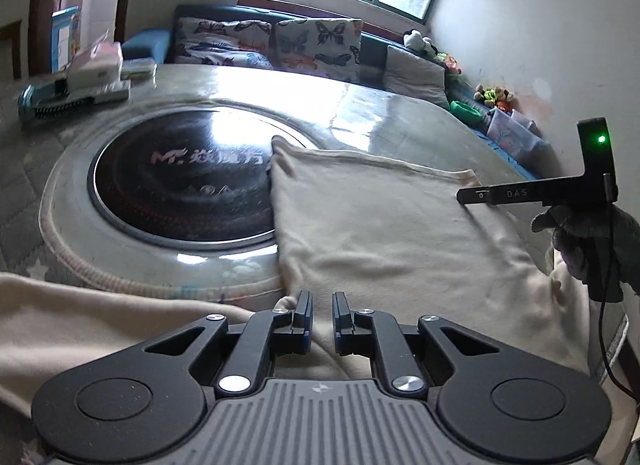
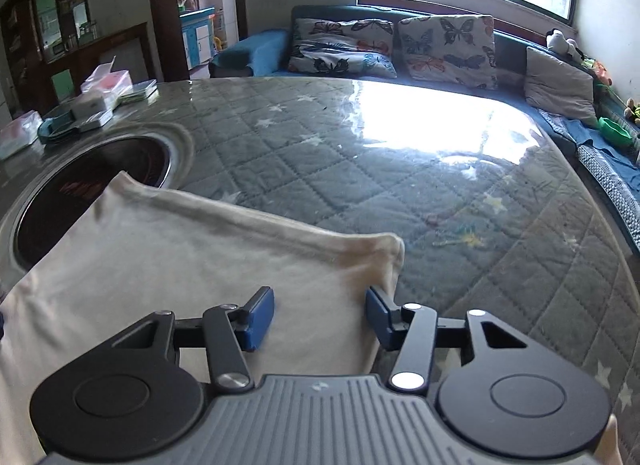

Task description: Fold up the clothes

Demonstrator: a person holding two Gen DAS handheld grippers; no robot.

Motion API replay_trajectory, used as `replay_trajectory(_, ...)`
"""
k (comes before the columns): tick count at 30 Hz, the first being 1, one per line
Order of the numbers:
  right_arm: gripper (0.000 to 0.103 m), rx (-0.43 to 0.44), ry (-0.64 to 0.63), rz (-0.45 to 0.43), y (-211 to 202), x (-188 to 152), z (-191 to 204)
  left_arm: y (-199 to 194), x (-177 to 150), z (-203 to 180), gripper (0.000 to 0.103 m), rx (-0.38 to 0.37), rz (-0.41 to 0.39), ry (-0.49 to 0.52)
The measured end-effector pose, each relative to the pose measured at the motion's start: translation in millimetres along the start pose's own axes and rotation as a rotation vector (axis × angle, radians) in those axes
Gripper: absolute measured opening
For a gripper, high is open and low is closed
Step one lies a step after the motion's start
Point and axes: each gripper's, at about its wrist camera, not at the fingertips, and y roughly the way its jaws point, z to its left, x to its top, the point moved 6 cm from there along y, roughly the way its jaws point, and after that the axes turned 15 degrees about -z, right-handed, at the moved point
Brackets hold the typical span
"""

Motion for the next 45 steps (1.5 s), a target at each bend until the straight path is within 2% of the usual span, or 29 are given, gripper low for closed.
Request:
replay_trajectory(14,0.052,-0.031,-0.042,-0.006,48,23,2,6,7,2,0.012,-0.002,-0.02,-0.014)
replay_trajectory(18,0.05,-0.02,-0.072,0.001,44,26,6,-7,8,-4,0.021,-0.014,-0.032,0.003)
replay_trajectory(21,0.052,-0.004,-0.096,-0.014,27,25,11,-21,9,-12,0.038,-0.021,-0.06,0.034)
replay_trajectory(22,0.052,0.009,-0.105,-0.016,20,23,15,-25,9,-16,0.043,-0.016,-0.068,0.055)
replay_trajectory(27,0.053,0.112,-0.18,-0.016,-19,6,50,-35,-1,-27,0.044,0.009,-0.068,0.134)
replay_trajectory(31,0.06,0.213,-0.269,-0.02,-44,-10,93,-43,-9,-16,0.045,0.065,-0.065,0.102)
replay_trajectory(39,0.061,0.379,-0.407,-0.026,-70,-40,172,-75,-17,25,0.046,0.205,-0.097,0.047)
replay_trajectory(45,0.062,0.439,-0.484,-0.069,-95,-54,206,-90,-24,45,0.047,0.282,-0.107,0.052)
